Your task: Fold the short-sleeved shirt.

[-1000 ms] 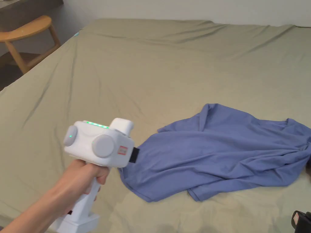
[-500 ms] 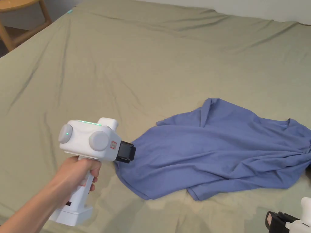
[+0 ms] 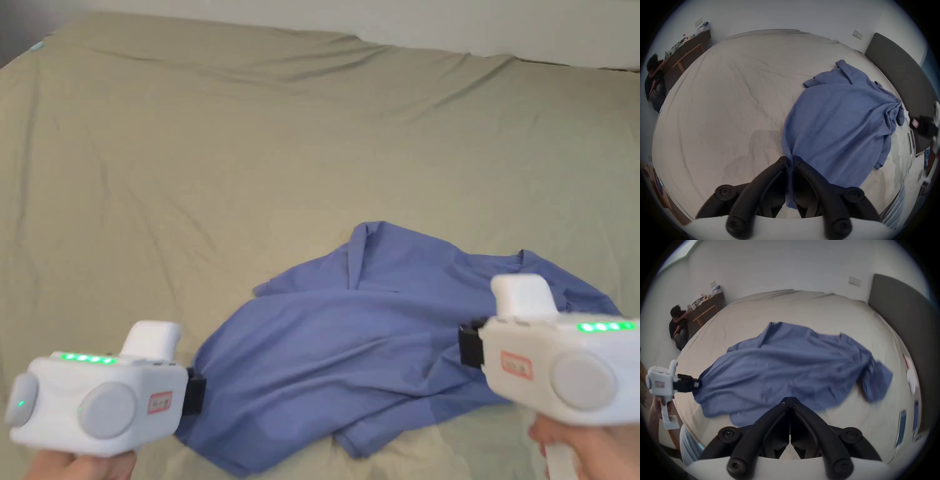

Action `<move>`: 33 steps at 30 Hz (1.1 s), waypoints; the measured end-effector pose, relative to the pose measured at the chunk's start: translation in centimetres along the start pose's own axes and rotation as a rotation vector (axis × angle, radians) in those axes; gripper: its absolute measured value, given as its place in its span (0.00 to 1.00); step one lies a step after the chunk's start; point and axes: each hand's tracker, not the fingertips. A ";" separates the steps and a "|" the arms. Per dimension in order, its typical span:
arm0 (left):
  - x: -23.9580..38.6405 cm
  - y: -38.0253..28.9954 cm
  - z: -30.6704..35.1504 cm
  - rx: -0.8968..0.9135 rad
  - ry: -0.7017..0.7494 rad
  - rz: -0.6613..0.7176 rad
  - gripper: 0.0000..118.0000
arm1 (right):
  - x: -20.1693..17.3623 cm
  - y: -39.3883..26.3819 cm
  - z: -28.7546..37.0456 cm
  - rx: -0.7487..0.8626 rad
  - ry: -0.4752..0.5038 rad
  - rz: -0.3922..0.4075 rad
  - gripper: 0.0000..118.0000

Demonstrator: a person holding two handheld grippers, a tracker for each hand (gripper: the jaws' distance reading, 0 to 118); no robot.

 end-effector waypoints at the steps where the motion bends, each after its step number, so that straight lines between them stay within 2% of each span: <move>1: -0.2 -0.1 0.4 0.010 -0.010 0.017 0.07 | 0.0 1.9 -1.3 -0.001 0.009 0.021 0.07; 3: -0.6 -0.2 0.7 0.015 -0.015 0.018 0.07 | -0.3 5.7 -4.3 -0.029 -0.003 0.058 0.07; 7: -0.9 -0.3 0.8 0.018 -0.034 0.020 0.07 | 0.3 12.1 -9.8 -0.043 -0.029 0.074 0.08; 8: -1.1 -0.3 0.7 0.016 -0.041 0.029 0.07 | 0.7 13.4 -11.2 -0.055 -0.018 0.073 0.41; 10: -1.2 -0.6 0.5 0.016 -0.066 0.052 0.07 | 0.8 15.8 -14.1 -0.079 -0.020 0.075 0.71; 11: -1.3 -0.7 0.4 0.017 -0.068 0.055 0.07 | 0.9 16.5 -15.7 -0.119 -0.010 0.057 0.71; 12: -1.4 -0.8 0.4 0.020 -0.068 0.056 0.07 | 1.1 16.8 -17.0 -0.184 0.020 0.035 1.00; 13: -1.3 -1.0 0.3 0.023 -0.070 0.056 0.07 | 1.1 17.3 -17.7 -0.145 0.024 0.020 1.00; 14: -1.4 -1.0 0.2 0.026 -0.073 0.060 0.07 | 1.0 17.4 -18.5 -0.197 0.021 -0.006 1.00; 16: -1.7 -1.0 0.0 0.025 -0.080 0.065 0.07 | 0.7 17.6 -20.5 -0.260 0.002 0.010 1.00; 19: -2.0 -0.9 -0.6 0.022 -0.082 0.066 0.07 | 0.1 17.2 -22.6 -0.260 -0.033 0.033 1.00; 22: -2.2 -0.9 -1.0 0.015 -0.091 0.075 0.07 | -0.4 17.5 -25.1 -0.307 -0.042 -0.016 1.00; 23: -2.3 -0.9 -1.1 0.014 -0.090 0.074 0.07 | -0.3 17.4 -25.2 -0.318 -0.041 -0.027 0.88; 24: -2.3 -0.8 -1.1 0.013 -0.090 0.074 0.07 | -0.3 17.7 -25.3 -0.312 -0.056 -0.046 0.69; 25: -2.3 -0.8 -1.2 0.011 -0.090 0.074 0.07 | -0.1 17.8 -24.9 -0.304 -0.075 -0.049 0.55; 27: -2.3 -0.7 -1.2 0.009 -0.087 0.072 0.07 | 0.6 18.0 -23.5 -0.277 -0.080 -0.067 0.14; 30: -2.0 -0.1 -0.5 0.018 -0.081 0.072 0.07 | 2.2 18.4 -20.0 -0.253 -0.070 -0.104 0.14; 33: -1.8 1.0 1.5 0.050 -0.067 0.081 0.07 | 2.9 18.7 -14.5 -0.180 -0.110 -0.068 0.14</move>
